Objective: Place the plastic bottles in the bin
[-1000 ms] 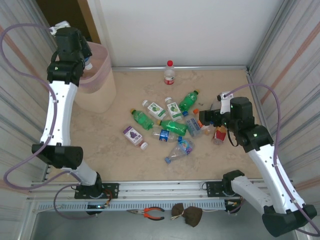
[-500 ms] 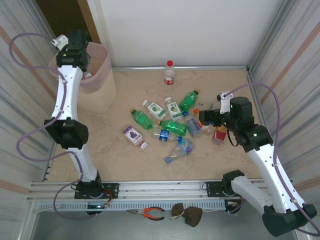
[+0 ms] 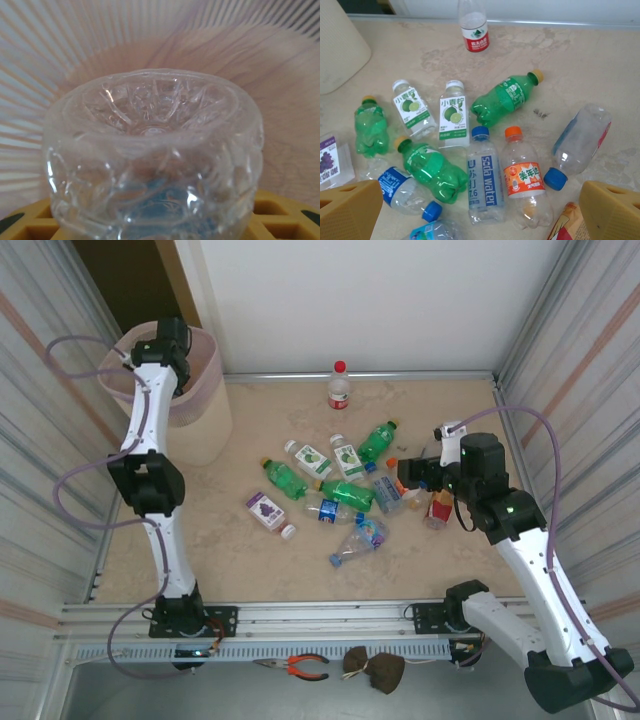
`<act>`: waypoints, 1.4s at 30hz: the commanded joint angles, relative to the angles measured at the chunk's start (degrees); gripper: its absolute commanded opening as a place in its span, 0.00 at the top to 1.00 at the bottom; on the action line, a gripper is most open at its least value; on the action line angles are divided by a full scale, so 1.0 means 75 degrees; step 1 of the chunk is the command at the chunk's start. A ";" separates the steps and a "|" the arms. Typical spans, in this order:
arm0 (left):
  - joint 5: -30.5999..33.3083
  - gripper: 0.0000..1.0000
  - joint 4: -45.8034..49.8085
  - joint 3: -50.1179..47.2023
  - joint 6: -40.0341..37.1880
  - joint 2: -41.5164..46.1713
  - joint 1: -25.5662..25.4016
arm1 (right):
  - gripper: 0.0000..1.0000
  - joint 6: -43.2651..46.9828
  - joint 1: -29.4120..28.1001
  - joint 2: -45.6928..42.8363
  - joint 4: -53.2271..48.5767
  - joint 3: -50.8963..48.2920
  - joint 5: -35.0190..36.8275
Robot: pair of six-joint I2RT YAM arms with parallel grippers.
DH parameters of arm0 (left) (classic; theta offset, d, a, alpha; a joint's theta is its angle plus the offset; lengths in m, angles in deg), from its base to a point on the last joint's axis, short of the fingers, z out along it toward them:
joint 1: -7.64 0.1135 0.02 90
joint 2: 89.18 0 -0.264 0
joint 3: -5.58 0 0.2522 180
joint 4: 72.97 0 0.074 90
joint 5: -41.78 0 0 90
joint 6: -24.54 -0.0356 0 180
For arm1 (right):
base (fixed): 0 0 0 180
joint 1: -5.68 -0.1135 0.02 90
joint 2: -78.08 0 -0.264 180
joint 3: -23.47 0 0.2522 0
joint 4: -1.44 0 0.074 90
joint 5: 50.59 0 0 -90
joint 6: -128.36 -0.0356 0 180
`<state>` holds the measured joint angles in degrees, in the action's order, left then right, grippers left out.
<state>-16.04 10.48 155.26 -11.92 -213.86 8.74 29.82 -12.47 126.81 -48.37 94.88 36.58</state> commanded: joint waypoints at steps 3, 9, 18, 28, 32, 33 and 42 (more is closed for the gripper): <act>-0.0641 0.60 0.0854 0.0222 0.1252 -0.0410 0.0265 | 0.01 -0.0053 -0.0075 -0.0061 0.0096 -0.0021 0.0006; -0.1329 0.52 0.1007 0.0109 0.1736 -0.0661 0.0415 | 0.01 0.0001 -0.0071 -0.0075 0.0060 -0.0046 0.0049; -0.1654 0.25 0.0968 0.0094 0.1967 -0.0435 0.0439 | 0.01 -0.0010 -0.0076 -0.0156 0.0076 -0.0087 0.0085; -0.1899 0.15 0.0689 0.0143 0.1844 0.0236 0.0439 | 0.01 -0.0095 -0.0069 -0.0286 -0.0050 -0.0049 0.0181; -0.2135 0.14 0.0407 0.0135 0.1560 0.0523 0.0437 | 0.01 -0.0252 -0.0075 -0.0286 -0.0148 -0.0046 0.0233; -0.2213 0.14 0.0260 0.0129 0.1376 0.0579 0.0411 | 0.01 -0.0305 -0.0070 -0.0277 -0.0160 -0.0047 0.0248; -0.2733 0.16 -0.1748 -0.0765 -0.1181 0.1824 0.0014 | 0.01 -0.1071 0.0010 0.0015 -0.0627 0.0042 0.0758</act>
<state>-33.74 4.93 153.01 -10.74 -205.10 9.86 25.39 -12.47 125.98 -49.93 94.86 39.38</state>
